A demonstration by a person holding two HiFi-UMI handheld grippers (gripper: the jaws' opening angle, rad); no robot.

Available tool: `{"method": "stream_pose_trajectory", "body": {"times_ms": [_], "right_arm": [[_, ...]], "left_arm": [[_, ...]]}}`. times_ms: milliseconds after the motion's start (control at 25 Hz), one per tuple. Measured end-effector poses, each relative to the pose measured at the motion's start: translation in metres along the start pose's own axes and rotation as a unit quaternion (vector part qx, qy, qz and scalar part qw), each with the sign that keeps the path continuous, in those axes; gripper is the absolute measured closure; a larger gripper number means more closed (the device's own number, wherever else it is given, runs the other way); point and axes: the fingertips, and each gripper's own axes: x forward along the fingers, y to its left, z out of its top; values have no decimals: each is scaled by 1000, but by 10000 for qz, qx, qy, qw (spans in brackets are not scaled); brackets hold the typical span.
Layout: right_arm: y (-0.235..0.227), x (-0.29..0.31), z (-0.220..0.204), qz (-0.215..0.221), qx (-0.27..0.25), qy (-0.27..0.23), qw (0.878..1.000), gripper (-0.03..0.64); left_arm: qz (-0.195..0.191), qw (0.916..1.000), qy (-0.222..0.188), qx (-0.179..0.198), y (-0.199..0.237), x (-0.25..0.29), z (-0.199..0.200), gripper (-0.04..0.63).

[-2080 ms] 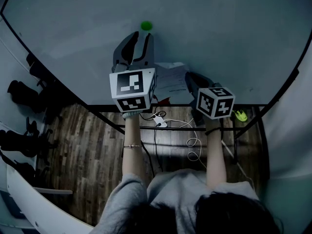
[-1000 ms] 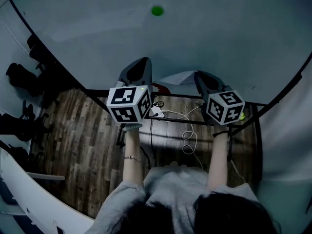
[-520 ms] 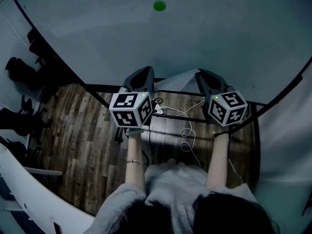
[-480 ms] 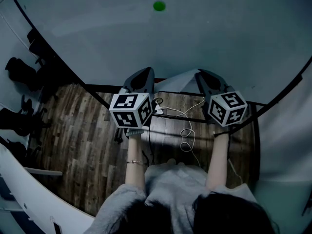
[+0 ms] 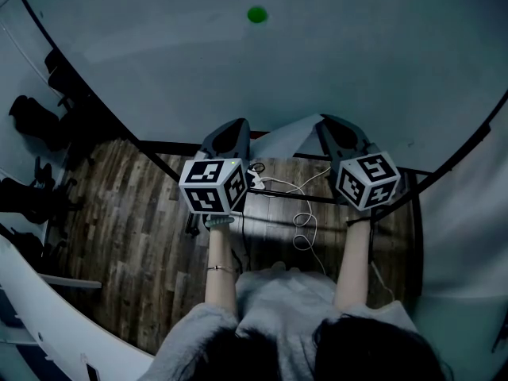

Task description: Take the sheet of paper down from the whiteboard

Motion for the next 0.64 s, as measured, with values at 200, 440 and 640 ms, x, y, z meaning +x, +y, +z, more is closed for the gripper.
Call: {"method": "stream_pose_trajectory", "body": {"times_ms": [200,440,640], "right_arm": [[3,2,3,45,-16,-83,10000,615],[4,5,5,42,-15,-64,10000,615],[6,7,8,67,-17,-108,9999,615]], "left_arm": [[-7,10000,-30,25,1,0,-3,589],[-71,9999,-60,107,2,-1,-5,589],[-86,9998,-78,141,3,-1,-4,589]]}}
